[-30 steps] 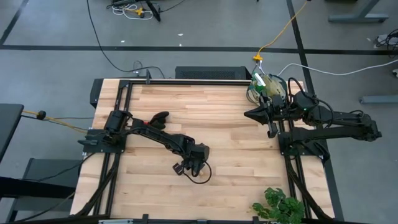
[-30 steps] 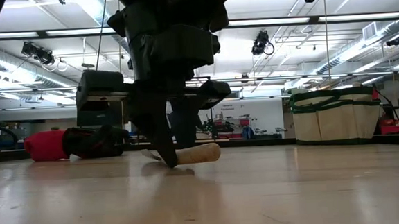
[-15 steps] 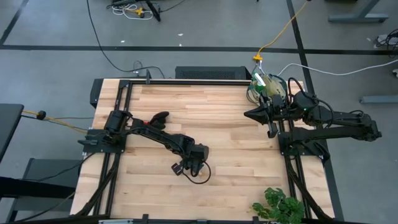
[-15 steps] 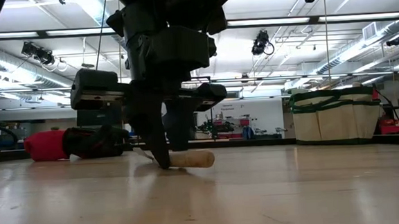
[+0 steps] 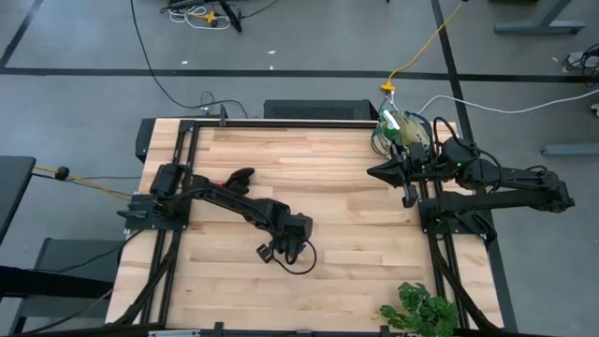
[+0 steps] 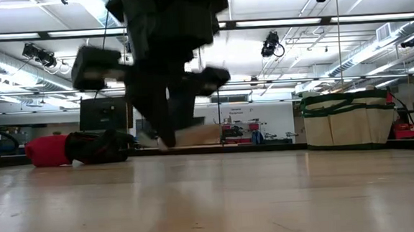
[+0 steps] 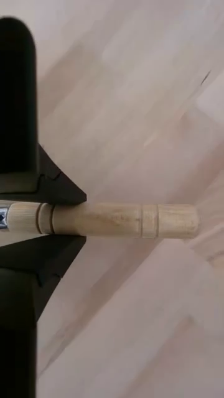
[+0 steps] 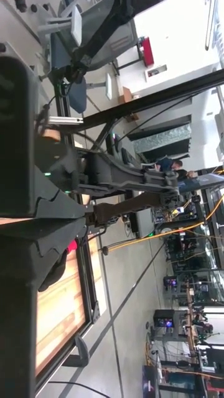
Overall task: Pick & Place Garden tools in Gardening bag
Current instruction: Put the trowel into the gardening bag
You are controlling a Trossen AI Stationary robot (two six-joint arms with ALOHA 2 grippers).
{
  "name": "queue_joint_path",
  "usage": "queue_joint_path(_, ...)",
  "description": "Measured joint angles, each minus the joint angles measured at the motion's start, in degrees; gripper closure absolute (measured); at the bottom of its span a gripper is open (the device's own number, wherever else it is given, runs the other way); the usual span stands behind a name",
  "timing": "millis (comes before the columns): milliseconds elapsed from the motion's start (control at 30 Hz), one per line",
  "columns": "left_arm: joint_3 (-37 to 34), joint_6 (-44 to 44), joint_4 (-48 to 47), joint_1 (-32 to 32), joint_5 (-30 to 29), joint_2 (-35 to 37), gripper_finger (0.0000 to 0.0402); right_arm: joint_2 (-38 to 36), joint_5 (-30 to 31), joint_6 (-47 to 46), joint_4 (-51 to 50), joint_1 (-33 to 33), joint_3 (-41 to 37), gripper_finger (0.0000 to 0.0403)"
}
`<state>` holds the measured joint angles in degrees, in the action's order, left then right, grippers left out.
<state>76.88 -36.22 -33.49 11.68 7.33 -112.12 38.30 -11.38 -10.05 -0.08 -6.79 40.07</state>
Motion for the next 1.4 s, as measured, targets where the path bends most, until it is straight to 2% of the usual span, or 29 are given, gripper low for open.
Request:
queue_joint_path(300,0.03,2.69,-2.40,0.02,-0.43,4.56,0.0326,-0.02,-0.02,0.64,0.00,-0.02,0.00,0.0403)
queue_joint_path(700,0.04,5.65,-2.54,-0.67,-1.19,5.14,0.0327,-0.02,0.42,2.41,0.02,-0.02,0.00,0.0403)
queue_joint_path(900,1.35,5.70,-6.94,-1.29,-1.69,7.08,0.0326,-0.01,0.43,2.43,0.21,-0.02,0.00,0.0403)
queue_joint_path(1400,1.92,8.80,-10.58,-4.66,-6.12,19.14,0.0326,-0.02,1.20,3.10,0.59,-0.02,0.00,0.0403)
